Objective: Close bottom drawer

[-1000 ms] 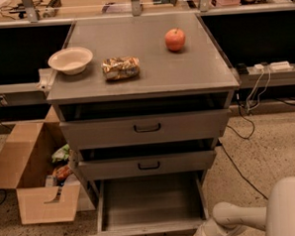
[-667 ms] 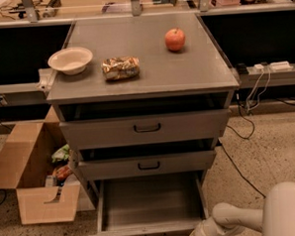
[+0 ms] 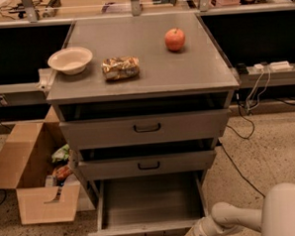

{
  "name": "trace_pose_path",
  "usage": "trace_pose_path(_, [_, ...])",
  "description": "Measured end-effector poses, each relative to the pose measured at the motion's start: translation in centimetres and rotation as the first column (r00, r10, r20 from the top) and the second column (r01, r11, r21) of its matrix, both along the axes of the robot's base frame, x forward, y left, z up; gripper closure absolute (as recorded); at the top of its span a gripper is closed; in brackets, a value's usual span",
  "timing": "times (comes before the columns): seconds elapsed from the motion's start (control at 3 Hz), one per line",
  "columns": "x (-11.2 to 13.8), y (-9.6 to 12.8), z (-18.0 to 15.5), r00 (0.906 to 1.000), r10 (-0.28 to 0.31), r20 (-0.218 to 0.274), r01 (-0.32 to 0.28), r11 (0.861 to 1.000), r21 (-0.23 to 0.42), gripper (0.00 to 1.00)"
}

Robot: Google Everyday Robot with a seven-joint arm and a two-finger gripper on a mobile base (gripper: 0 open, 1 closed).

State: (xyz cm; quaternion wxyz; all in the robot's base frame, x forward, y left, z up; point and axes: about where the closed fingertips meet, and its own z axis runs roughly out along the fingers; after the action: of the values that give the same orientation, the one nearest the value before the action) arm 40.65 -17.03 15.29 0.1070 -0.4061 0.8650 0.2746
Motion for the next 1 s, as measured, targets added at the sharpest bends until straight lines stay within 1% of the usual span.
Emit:
trace_pose_path(0.33, [1.0,-0.3,0.0,0.9974,-0.062,0.037,0.062,0.998,0.001,1.0])
trace_pose_path(1.0, [2.4,-0.5,0.0,0.9895,-0.115,0.088,0.115,0.993,0.004,1.0])
